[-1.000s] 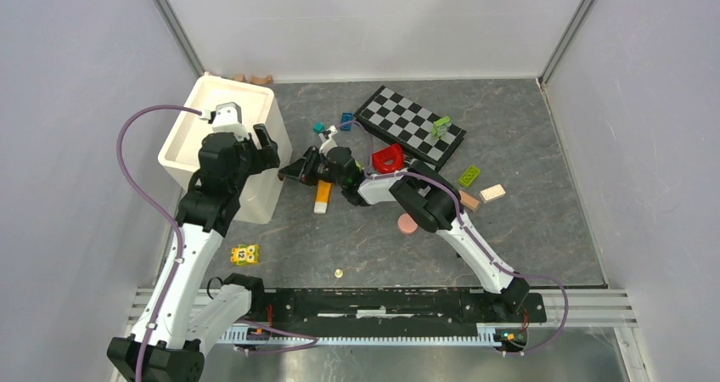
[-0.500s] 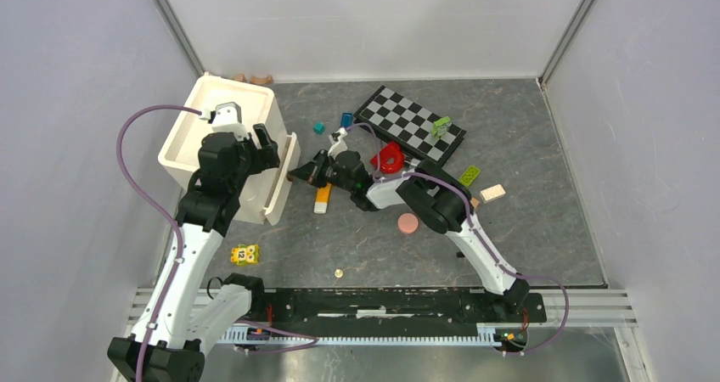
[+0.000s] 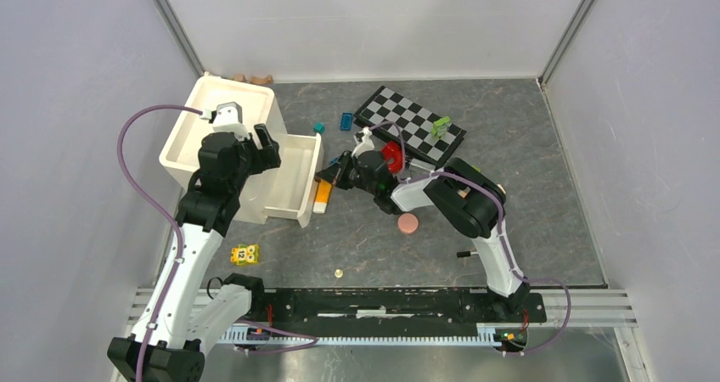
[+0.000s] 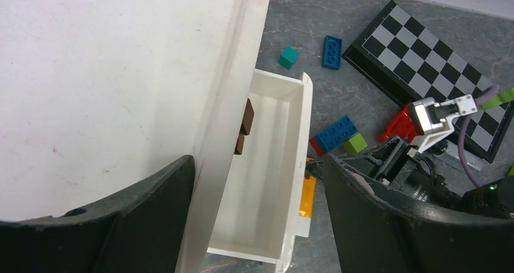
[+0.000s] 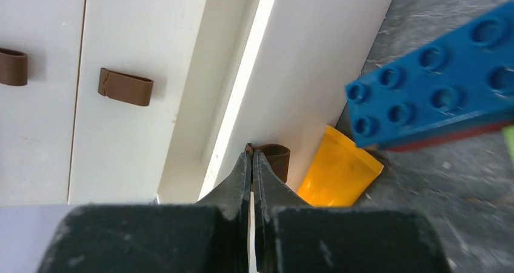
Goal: Organize the makeup
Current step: Open the drawer in the storage box.
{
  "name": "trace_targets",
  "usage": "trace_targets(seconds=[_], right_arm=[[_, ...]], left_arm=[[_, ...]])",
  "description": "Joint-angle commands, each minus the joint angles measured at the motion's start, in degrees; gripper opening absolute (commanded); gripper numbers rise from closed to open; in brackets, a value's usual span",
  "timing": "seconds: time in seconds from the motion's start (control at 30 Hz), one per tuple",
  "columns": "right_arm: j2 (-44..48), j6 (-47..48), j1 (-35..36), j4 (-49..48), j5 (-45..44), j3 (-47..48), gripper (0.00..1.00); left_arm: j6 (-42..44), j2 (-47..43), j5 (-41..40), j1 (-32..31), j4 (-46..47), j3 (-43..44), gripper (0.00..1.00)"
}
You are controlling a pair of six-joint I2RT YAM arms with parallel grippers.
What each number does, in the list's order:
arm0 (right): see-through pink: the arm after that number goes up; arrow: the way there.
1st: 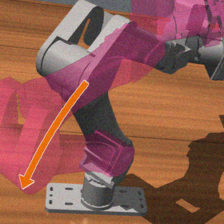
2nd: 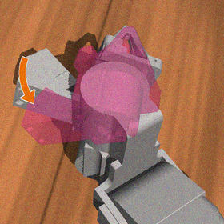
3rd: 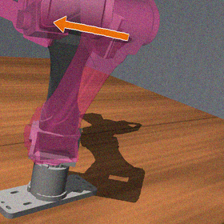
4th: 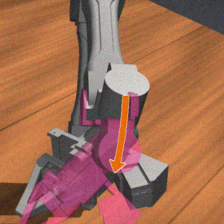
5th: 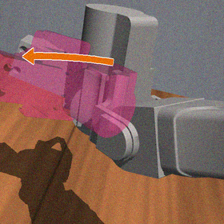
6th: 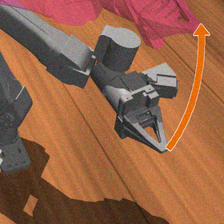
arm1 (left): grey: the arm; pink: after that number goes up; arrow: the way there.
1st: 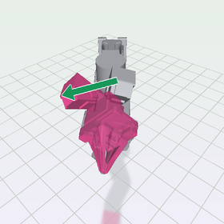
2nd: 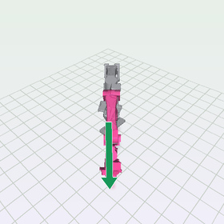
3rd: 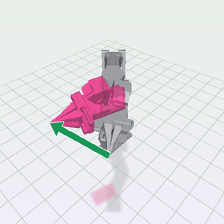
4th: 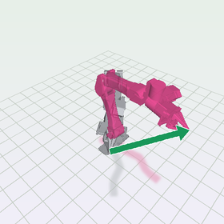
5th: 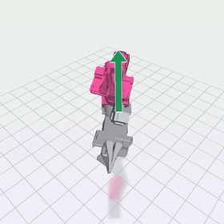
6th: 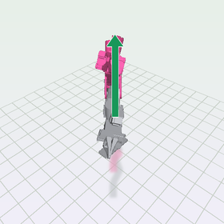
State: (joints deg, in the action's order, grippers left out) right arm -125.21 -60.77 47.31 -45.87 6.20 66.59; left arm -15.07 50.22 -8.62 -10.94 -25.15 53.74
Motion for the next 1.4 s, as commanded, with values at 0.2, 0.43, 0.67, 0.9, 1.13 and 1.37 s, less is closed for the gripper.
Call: trace_targets(seconds=[0.2, 0.43, 0.67, 0.9, 1.13, 1.37], right_arm=[[9.56, 4.16, -2.02, -1.93, -4.82, -9.93, 0.00], [12.22, 5.41, -2.92, -1.89, -5.41, -12.89, 0.08], [15.97, 10.70, -3.62, 4.05, -5.62, -11.83, 0.35], [24.29, 26.25, -4.34, 21.30, -8.15, -10.88, 0.42], [35.15, 37.32, -4.33, 36.05, -16.37, -18.27, 0.61], [42.04, 45.23, -4.35, 49.99, -19.18, -22.09, 0.83]], left_arm=[[-0.93, 1.51, 4.32, -0.27, -6.14, -0.47, 0.83], [-0.92, 1.51, 4.29, -0.16, -6.14, -0.45, 0.83], [-0.92, 1.54, 4.25, -0.13, -6.14, -0.47, 0.83], [-0.93, 1.41, 4.31, -0.13, -6.23, -0.47, 0.83], [-0.93, 1.63, 4.35, -0.03, -6.20, -0.47, 0.84], [-0.88, 1.75, 4.36, 0.21, -6.23, -0.47, 0.84]])
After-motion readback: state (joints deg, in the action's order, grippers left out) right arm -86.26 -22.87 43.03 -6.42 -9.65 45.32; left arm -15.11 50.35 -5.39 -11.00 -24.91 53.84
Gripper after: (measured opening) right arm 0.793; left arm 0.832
